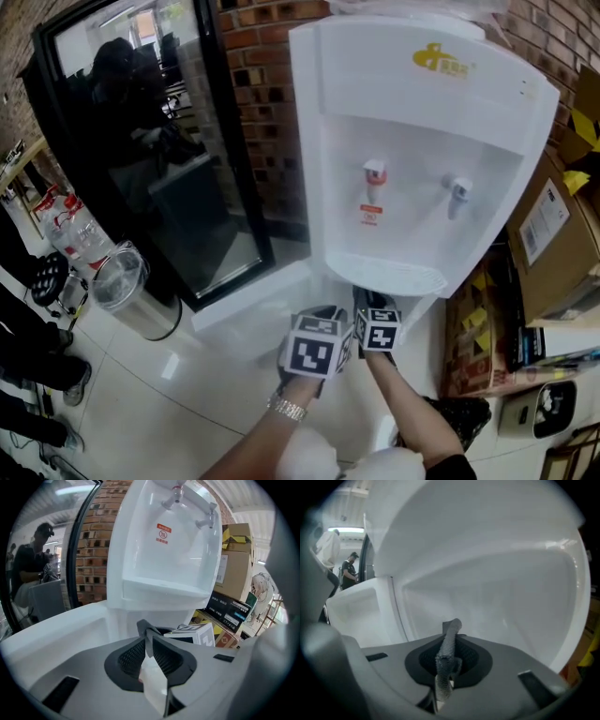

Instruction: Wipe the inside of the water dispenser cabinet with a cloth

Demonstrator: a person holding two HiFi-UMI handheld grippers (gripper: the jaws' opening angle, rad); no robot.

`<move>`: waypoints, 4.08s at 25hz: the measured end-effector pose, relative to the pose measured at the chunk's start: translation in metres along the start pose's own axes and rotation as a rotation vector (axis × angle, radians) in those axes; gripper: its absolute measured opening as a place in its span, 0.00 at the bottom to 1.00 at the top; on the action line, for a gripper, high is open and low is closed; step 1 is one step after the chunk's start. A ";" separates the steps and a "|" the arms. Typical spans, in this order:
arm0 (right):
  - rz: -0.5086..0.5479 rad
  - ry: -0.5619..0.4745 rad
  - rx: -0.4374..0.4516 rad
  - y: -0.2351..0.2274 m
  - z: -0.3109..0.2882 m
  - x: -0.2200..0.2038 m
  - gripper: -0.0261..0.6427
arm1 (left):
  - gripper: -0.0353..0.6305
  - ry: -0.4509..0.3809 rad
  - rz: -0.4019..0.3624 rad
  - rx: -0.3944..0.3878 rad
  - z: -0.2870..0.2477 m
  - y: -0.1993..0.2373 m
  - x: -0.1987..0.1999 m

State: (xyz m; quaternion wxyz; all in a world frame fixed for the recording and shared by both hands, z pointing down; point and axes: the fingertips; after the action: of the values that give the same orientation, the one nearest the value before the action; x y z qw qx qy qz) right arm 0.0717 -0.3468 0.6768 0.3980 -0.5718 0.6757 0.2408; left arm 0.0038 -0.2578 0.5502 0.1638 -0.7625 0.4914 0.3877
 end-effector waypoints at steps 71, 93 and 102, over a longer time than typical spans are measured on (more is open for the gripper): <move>-0.341 0.267 -0.302 -0.110 0.024 -0.117 0.07 | 0.13 -0.062 -0.018 -0.114 0.019 -0.040 0.019; -0.213 0.187 -0.366 -0.117 0.031 -0.087 0.07 | 0.13 -0.058 -0.032 -0.129 0.018 -0.044 0.018; -0.061 0.030 -0.307 -0.081 0.047 -0.030 0.07 | 0.13 -0.064 -0.030 -0.128 0.018 -0.044 0.020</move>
State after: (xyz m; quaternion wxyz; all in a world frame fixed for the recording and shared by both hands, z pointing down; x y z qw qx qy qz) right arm 0.1630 -0.3111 0.6846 0.3030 -0.6498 0.6191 0.3204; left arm 0.0391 -0.2383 0.5174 0.1360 -0.7659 0.4486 0.4401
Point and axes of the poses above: the fingertips, and each gripper's own axes: z backward along the fingers, y to its left, x out of its top, and after that the axes turned 12 degrees about y, right-handed
